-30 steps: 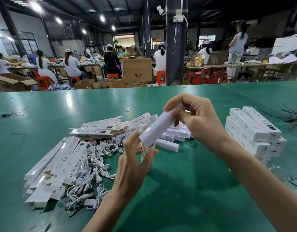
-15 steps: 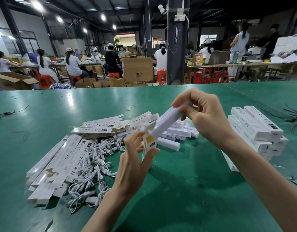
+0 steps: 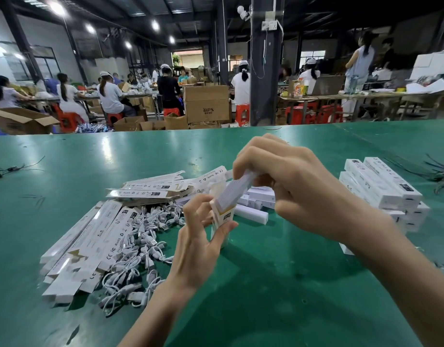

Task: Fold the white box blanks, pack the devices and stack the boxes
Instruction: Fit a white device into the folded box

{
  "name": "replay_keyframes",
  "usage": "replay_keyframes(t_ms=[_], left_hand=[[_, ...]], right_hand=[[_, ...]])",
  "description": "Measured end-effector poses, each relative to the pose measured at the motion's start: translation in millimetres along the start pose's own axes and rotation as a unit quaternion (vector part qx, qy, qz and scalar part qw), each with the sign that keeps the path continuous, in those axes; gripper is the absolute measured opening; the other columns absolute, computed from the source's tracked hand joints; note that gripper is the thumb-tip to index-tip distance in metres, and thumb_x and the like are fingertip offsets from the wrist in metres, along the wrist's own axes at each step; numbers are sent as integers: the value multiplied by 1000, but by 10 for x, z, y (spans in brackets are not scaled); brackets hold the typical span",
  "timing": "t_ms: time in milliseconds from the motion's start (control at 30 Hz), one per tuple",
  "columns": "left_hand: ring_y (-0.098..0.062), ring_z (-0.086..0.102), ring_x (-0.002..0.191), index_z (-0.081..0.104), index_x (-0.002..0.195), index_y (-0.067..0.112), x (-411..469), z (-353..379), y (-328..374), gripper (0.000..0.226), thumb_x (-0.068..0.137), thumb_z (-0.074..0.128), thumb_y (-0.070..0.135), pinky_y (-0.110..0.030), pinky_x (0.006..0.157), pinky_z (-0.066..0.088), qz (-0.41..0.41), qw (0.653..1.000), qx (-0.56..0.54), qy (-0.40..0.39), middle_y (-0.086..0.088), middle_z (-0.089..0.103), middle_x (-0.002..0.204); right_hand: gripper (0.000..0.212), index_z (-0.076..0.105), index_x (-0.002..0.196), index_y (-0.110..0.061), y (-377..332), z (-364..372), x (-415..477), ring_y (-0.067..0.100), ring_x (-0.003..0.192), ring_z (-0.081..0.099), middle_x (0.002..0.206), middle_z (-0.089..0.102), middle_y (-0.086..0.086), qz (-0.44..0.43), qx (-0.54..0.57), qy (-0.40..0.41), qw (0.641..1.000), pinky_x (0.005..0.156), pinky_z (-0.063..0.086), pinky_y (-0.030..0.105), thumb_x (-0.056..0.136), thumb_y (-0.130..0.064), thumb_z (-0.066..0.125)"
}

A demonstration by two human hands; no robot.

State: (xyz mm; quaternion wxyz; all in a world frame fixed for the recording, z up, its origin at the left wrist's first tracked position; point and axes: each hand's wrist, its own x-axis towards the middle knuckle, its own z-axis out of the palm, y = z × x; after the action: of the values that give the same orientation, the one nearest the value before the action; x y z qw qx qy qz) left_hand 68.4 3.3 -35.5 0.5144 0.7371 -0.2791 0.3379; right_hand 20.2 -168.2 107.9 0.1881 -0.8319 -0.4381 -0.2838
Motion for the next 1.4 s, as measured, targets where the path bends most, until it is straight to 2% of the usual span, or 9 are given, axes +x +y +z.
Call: replay_keyframes(t_ms=[100,233,467,667,833,967,1133,1267,1400], left_hand=[[-4,69,94,26,117,40,-31,10,16,57,85,70,22,-23,77,56,1,1000,6,-25,25,64,115],[0,68,91,28,122,39,-29,10,20,57,87,69,20,-20,75,55,1,999,14,-38,28,63,112],[-9,70,91,31,125,41,-45,11,26,59,85,70,22,-41,77,57,-9,999,25,-34,15,68,111],[-11,69,90,30,125,39,-29,3,67,57,85,69,26,-39,74,56,-1,998,36,-43,13,67,106],[-1,63,108,29,125,40,-42,11,96,55,85,65,28,-36,86,55,3,997,46,-65,9,63,116],[-4,67,100,34,124,39,-15,9,66,58,83,72,20,-34,83,56,-16,999,27,-30,16,67,110],[0,66,101,35,125,41,-4,-3,94,60,82,72,22,-25,84,54,-21,1000,17,-16,17,65,116],[-5,67,102,35,123,50,7,21,135,60,82,71,24,-37,87,55,-18,1000,1,-5,19,66,115],[-8,67,101,34,120,56,38,-7,146,56,82,67,31,-43,87,54,-32,999,-29,19,23,66,113]], right_hand=[[40,60,91,-3,-6,-13,3,20,83,45,91,56,4,-10,0,-10,1000,66,41,32,62,11,37],[40,59,91,-4,-3,-35,-5,20,81,43,90,55,3,-9,19,-23,1000,64,38,27,61,10,35],[31,61,86,-4,-1,2,-5,25,84,47,90,58,7,-19,-80,-33,996,69,43,37,66,16,47],[25,63,83,-6,-130,29,-11,25,83,48,88,58,6,-34,-147,-42,988,69,43,37,73,4,43],[36,63,97,-6,-189,48,-5,26,83,48,91,58,7,-6,-154,-65,986,71,41,34,68,-1,41],[39,64,100,-3,-156,110,-8,30,82,50,90,59,10,-16,-163,-12,986,69,45,41,68,11,46],[49,61,112,-8,-50,235,-23,22,85,48,94,60,4,-1,-73,-54,996,71,41,33,68,10,47],[60,46,131,-19,77,368,-75,21,98,52,115,46,-3,86,50,-77,992,81,47,42,80,6,65],[38,58,110,-14,122,407,-68,23,109,46,119,41,1,100,55,10,993,93,41,43,78,-18,78]])
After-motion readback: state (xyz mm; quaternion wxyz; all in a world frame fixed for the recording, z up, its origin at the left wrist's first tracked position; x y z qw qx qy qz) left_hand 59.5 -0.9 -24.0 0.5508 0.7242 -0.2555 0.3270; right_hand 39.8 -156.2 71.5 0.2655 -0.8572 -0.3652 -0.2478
